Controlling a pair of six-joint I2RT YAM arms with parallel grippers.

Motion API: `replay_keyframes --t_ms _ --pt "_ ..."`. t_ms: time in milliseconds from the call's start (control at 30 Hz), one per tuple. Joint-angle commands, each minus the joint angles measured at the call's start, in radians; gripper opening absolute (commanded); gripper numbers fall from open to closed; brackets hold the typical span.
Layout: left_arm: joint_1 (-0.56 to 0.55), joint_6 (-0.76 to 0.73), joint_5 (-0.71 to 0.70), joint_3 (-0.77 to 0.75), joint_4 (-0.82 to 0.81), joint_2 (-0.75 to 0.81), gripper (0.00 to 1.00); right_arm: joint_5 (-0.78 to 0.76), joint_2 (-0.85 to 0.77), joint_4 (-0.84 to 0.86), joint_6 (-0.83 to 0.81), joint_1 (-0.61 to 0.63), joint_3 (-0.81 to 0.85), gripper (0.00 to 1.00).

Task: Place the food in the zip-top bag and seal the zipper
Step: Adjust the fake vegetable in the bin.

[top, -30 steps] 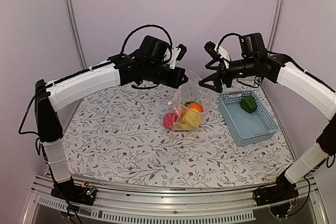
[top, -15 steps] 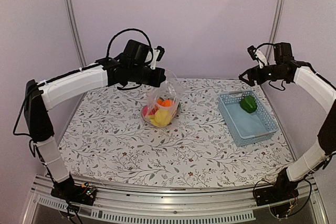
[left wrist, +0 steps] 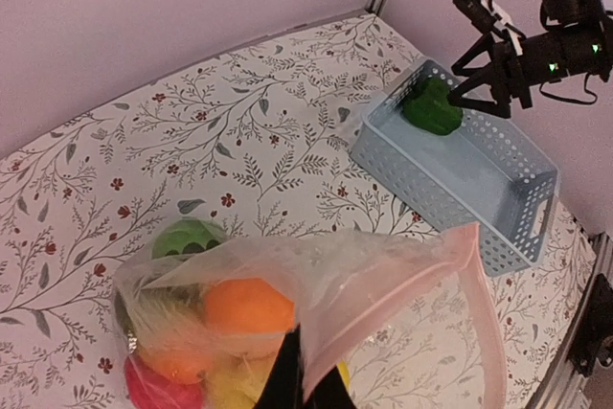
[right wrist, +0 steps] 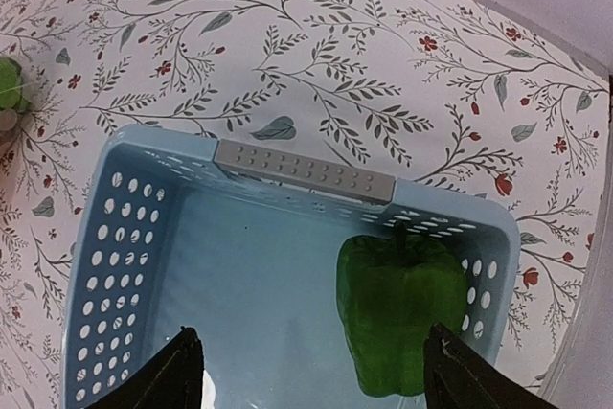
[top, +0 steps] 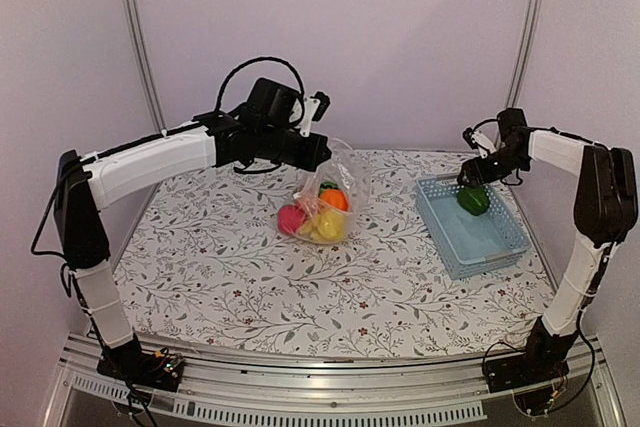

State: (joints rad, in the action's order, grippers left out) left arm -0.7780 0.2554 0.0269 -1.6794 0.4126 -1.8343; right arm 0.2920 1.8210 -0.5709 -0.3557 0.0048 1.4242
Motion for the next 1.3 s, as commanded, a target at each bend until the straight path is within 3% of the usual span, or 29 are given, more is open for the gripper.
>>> replay_keyframes --t_ms 0,400,767,1000,1267 --pt "-0.01 0.0 0.026 -0.013 -0.007 -0.023 0.0 -0.086 0.09 -0.025 -0.014 0.003 0.077 0.77" --pt "-0.022 0.007 0.036 -0.028 -0.004 -0.047 0.0 -0.112 0.179 -0.01 -0.017 0.008 0.074 0.76" --pt "-0.029 0.005 0.036 -0.054 0.01 -0.062 0.0 0.166 0.109 -0.125 -0.028 0.065 0.054 0.73" --pt "-0.032 0.008 0.036 -0.05 0.01 -0.063 0.0 0.094 0.027 -0.1 -0.043 0.06 0.038 0.74" --pt "-0.035 0.005 0.031 -0.049 0.012 -0.057 0.0 0.056 0.092 -0.084 -0.087 0.06 0.053 0.81"
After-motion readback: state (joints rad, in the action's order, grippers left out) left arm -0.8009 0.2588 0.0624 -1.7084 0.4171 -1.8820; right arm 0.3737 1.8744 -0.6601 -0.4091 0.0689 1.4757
